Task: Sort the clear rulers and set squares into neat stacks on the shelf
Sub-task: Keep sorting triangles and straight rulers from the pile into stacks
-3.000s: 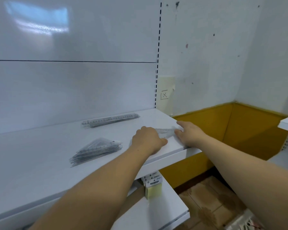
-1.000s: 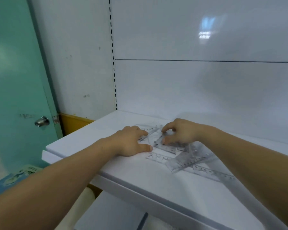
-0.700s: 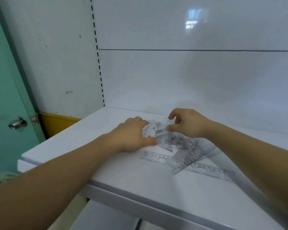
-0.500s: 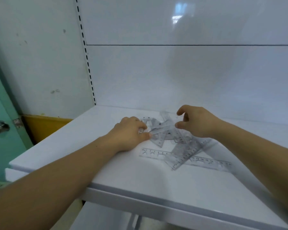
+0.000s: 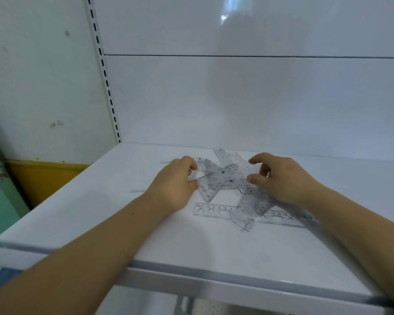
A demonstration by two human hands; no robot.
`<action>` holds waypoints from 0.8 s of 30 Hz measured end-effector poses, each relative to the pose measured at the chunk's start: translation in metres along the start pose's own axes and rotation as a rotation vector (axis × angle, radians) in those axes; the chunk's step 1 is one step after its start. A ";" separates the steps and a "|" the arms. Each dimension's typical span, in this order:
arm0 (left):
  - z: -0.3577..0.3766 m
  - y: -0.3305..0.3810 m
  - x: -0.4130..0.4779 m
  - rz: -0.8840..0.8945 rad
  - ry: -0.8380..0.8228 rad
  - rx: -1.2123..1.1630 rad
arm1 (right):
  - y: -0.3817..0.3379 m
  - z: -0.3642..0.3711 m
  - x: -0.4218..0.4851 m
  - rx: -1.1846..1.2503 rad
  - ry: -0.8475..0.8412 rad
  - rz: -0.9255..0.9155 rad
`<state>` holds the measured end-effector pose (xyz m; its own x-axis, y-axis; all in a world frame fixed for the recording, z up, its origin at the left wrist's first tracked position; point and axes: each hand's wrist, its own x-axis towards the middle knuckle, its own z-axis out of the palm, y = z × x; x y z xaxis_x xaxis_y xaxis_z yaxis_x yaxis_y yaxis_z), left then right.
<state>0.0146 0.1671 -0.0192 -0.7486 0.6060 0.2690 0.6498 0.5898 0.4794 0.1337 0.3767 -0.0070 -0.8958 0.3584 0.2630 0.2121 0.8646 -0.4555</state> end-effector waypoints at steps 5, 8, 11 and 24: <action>0.000 0.003 0.001 -0.018 0.017 0.011 | -0.001 -0.003 -0.002 0.067 0.044 -0.023; 0.001 0.001 0.002 -0.050 0.014 -0.101 | -0.001 -0.003 -0.002 0.061 0.058 -0.050; -0.004 -0.001 0.003 -0.132 0.086 -0.388 | -0.002 -0.006 -0.002 0.037 0.130 -0.089; -0.043 0.026 -0.001 -0.075 -0.098 -0.460 | -0.043 -0.067 -0.029 -0.020 0.402 -0.036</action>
<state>0.0267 0.1590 0.0293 -0.7608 0.6313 0.1505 0.4525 0.3498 0.8203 0.1772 0.3529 0.0619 -0.6794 0.4334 0.5921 0.1941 0.8843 -0.4246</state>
